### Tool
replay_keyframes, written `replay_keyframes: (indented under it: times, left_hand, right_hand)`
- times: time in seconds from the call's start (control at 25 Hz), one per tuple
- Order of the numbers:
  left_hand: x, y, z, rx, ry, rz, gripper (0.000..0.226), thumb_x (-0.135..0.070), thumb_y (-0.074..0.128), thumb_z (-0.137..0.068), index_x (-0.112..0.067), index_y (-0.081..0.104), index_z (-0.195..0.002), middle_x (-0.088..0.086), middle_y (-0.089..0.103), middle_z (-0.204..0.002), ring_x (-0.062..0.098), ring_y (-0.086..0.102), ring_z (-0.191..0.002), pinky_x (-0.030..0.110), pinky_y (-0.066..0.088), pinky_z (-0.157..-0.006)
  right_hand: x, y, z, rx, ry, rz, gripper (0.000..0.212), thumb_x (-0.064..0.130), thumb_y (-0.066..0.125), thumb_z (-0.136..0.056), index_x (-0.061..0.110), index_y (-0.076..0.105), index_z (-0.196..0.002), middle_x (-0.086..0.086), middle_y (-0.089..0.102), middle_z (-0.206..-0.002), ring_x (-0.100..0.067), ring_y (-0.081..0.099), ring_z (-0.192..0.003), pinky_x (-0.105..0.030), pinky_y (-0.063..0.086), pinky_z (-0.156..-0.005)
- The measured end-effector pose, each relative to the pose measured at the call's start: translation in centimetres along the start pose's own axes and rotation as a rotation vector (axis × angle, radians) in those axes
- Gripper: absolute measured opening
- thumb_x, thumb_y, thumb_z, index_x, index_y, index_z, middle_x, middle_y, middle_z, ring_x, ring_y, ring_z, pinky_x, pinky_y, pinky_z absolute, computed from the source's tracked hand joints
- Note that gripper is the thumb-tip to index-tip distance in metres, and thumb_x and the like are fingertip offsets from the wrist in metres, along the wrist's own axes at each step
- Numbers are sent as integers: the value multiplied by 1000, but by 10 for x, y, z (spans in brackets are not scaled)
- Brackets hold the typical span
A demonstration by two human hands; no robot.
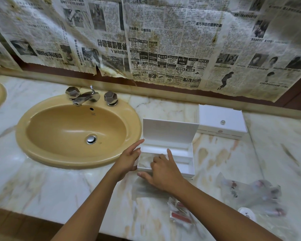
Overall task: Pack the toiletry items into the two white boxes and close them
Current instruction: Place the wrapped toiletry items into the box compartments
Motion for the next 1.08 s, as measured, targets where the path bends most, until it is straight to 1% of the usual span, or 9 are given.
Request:
replay_keyframes:
  times: [0.12,0.24,0.36,0.56,0.68,0.76,0.84,0.96,1.08]
  left_hand:
    - [-2,0,1,-9,4,-8,44,-22,42,-106,-58,61,-123,6,39,-90,18,37,-85,34,44,-76]
    - [-2,0,1,-21,12,-28,43,-21,42,-106,-53,58,-129,7,31,-84,17,31,-77,33,40,-73]
    - [-1,-1,1,-33,6,-42,42,-23,42,-107,-53,58,-130,8,26,-86,18,28,-77,33,40,-72]
    - [-4,0,3,-51,9,-40,43,-21,41,-107,-52,59,-129,13,31,-82,25,34,-75,36,37,-69]
    - [-5,0,5,-56,13,-53,42,-22,41,-107,-52,58,-132,30,40,-99,37,49,-95,35,49,-75]
    - [-4,1,5,-46,25,-42,43,-22,42,-107,-56,59,-126,15,30,-78,24,35,-73,38,44,-76]
    - [-3,0,4,-44,27,-39,43,-22,42,-107,-54,58,-129,9,27,-81,23,26,-76,39,40,-75]
    - [-4,1,6,-37,22,-59,41,-23,41,-107,-51,55,-135,10,28,-84,20,28,-76,34,42,-75]
    - [-7,2,11,-48,19,-57,39,-24,41,-108,-49,53,-136,3,35,-78,16,41,-86,31,46,-78]
  right_hand:
    - [7,-11,6,-105,-3,-35,48,51,43,-90,11,65,-105,-7,61,-107,-25,48,-109,-47,20,-112]
    - [17,-5,10,-73,-19,-128,45,50,45,-89,10,63,-100,-7,60,-100,-25,49,-99,-43,35,-97]
    - [16,1,6,-12,4,-202,54,61,43,-87,12,61,-99,-6,62,-98,-25,53,-97,-42,35,-95]
    - [16,8,5,43,-1,-203,62,64,30,-91,12,59,-107,-9,63,-105,-25,53,-106,-46,21,-109]
    - [15,7,4,21,-1,-245,62,62,27,-93,13,60,-107,-9,65,-102,-23,54,-104,-45,19,-111]
    - [14,-1,7,-53,-28,-299,57,58,29,-93,14,63,-103,-6,66,-96,-23,56,-95,-44,29,-106]
    - [10,-17,19,-242,-70,-335,46,49,38,-91,14,67,-98,-2,67,-92,-21,58,-87,-39,43,-93]
    - [-9,-32,46,-404,-21,-409,26,32,52,-84,16,69,-96,2,66,-89,-18,59,-84,-31,46,-76]
    - [-42,-28,66,-371,97,-439,18,25,58,-86,17,69,-98,4,66,-91,-16,59,-86,-31,48,-79]
Point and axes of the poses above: each hand's wrist, its own z-axis away from the middle knuckle, its own y-axis out of the palm, x = y × z, the point moved 9 cm from there along -z, towards the middle knuckle
